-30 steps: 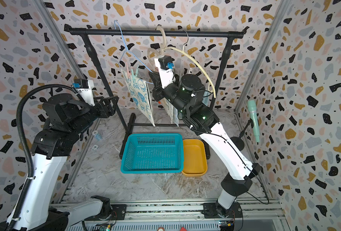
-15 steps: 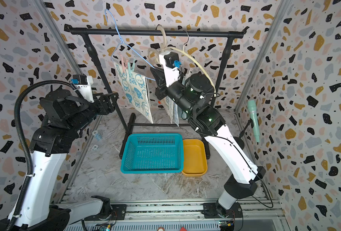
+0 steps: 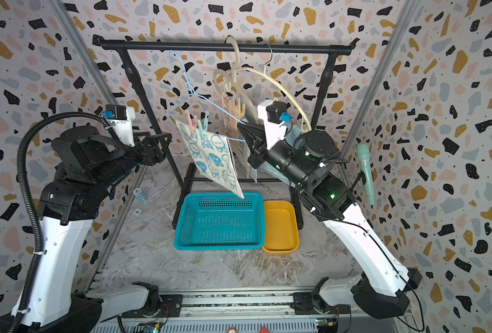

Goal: Remove the clothespins securing towels to the hanger
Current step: Pick up the hanger from the clothesline.

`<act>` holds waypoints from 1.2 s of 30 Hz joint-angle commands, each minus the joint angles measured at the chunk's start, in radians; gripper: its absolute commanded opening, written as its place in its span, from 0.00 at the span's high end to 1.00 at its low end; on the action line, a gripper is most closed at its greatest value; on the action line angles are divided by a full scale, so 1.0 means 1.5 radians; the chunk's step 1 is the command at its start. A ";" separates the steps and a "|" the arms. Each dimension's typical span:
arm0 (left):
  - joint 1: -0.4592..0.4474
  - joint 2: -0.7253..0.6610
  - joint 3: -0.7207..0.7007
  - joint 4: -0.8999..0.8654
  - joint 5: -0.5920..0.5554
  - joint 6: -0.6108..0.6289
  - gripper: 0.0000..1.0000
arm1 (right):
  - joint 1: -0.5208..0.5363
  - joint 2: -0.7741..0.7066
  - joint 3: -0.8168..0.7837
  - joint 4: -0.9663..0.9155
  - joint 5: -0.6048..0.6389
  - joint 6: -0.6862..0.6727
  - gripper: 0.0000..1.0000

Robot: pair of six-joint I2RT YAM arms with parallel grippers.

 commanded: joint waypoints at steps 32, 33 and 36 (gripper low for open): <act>-0.081 0.005 -0.077 0.102 0.138 -0.065 0.35 | -0.089 -0.096 -0.322 0.268 -0.250 0.191 1.00; -0.081 0.004 -0.077 0.107 0.135 -0.067 0.35 | -0.090 -0.094 -0.322 0.267 -0.249 0.190 1.00; -0.081 0.001 -0.079 0.118 0.127 -0.076 0.36 | -0.089 -0.095 -0.323 0.259 -0.241 0.187 1.00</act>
